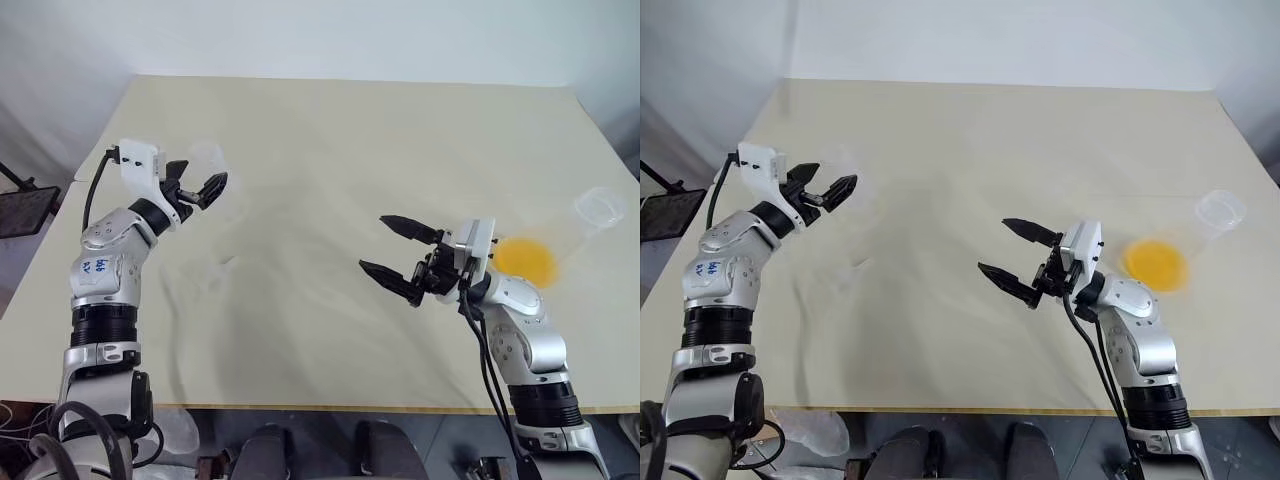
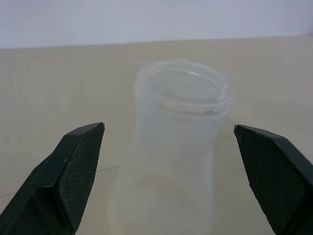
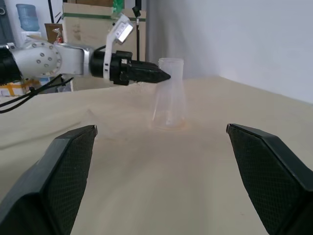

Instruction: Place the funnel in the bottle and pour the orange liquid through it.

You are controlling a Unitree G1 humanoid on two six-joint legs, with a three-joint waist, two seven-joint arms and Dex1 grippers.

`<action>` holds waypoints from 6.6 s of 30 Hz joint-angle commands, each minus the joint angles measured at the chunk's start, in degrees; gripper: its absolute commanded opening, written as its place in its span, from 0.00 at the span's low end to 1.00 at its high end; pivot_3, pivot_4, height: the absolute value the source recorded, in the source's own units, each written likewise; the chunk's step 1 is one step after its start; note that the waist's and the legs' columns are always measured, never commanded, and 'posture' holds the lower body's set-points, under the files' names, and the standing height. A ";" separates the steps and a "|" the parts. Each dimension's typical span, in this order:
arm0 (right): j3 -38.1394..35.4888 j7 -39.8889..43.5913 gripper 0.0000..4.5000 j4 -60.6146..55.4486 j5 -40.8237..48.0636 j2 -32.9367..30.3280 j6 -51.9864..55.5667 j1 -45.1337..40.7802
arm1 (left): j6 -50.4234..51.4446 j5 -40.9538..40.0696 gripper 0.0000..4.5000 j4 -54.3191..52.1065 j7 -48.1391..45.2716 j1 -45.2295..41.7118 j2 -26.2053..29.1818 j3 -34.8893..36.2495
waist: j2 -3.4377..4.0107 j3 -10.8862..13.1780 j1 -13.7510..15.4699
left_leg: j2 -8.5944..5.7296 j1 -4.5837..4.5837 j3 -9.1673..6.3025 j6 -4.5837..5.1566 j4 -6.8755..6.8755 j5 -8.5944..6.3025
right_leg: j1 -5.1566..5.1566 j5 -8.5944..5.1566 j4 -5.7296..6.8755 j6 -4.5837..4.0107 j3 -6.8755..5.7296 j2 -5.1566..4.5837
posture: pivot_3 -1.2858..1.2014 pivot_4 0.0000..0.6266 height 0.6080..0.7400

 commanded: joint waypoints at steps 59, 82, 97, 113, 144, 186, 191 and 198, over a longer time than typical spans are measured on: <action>-16.81 -11.60 1.00 -18.74 1.71 -7.35 -0.11 26.12 | -26.40 9.77 0.75 13.90 -30.03 -11.68 -22.97 -20.43 | -0.06 0.02 1.64 | 0.00 -0.24 0.84 0.05 0.21 0.00 | -0.38 0.00 0.18 0.00 0.21 0.02 | 0.52 0.24 1.00; -11.91 -6.76 1.00 -12.25 1.65 -7.50 -1.67 16.74 | -21.33 -1.87 0.99 -5.85 -35.48 -0.98 -6.76 -5.12 | -0.04 0.01 0.21 | 0.09 -0.25 0.78 0.06 0.28 0.00 | -0.42 0.01 0.29 -0.01 0.21 0.04 | 0.52 0.24 1.00; -3.39 12.87 1.00 -5.56 4.98 -14.58 2.87 1.79 | -9.99 -8.73 0.99 -40.46 -19.86 51.87 -1.01 21.61 | -0.02 0.01 -0.85 | 0.24 -0.15 0.01 0.11 0.30 -0.04 | -0.13 0.01 0.23 -0.01 0.20 -0.19 | 0.52 0.24 1.00; -3.77 14.66 1.00 -0.43 2.54 -14.08 1.13 3.06 | -4.73 -10.68 0.99 -55.19 -10.91 63.39 -9.17 11.76 | -0.05 -0.01 1.05 | 0.06 0.09 -0.05 0.30 0.35 -0.16 | 0.29 0.01 0.02 -0.01 0.07 -0.42 | 0.52 0.24 1.00; -4.84 5.12 1.00 -8.55 1.73 -11.73 -0.32 11.73 | -3.42 2.05 0.09 -35.02 0.45 40.28 -6.85 1.23 | -0.01 -0.03 1.45 | 0.09 0.09 0.03 0.22 0.41 -0.15 | 0.25 0.02 0.01 0.00 0.11 -0.17 | 0.52 0.24 1.00; -15.93 -14.86 1.00 -20.13 1.13 -2.29 -3.72 31.16 | -54.15 26.94 0.01 23.22 -44.28 -38.58 -7.51 -32.51 | -0.11 0.03 1.65 | 0.02 -0.29 1.10 0.16 0.24 -0.11 | -0.55 0.02 0.17 0.02 0.35 0.03 | 0.52 0.24 1.00; -15.07 -15.61 1.00 -19.78 0.51 -1.72 -4.17 30.57 | -44.28 21.12 0.27 23.34 -46.59 -39.39 -11.34 -28.68 | -0.12 0.04 1.59 | 0.02 -0.29 1.11 0.16 0.24 -0.11 | -0.56 0.02 0.18 0.02 0.35 0.04 | 0.52 0.24 1.00; -15.05 -16.12 1.00 -18.79 -0.31 -0.97 -5.63 30.37 | -31.15 15.33 0.76 18.50 -48.09 -36.17 -11.96 -23.62 | -0.12 0.03 1.42 | 0.04 -0.30 1.09 0.16 0.26 -0.11 | -0.58 0.02 0.23 0.01 0.35 0.04 | 0.52 0.24 1.00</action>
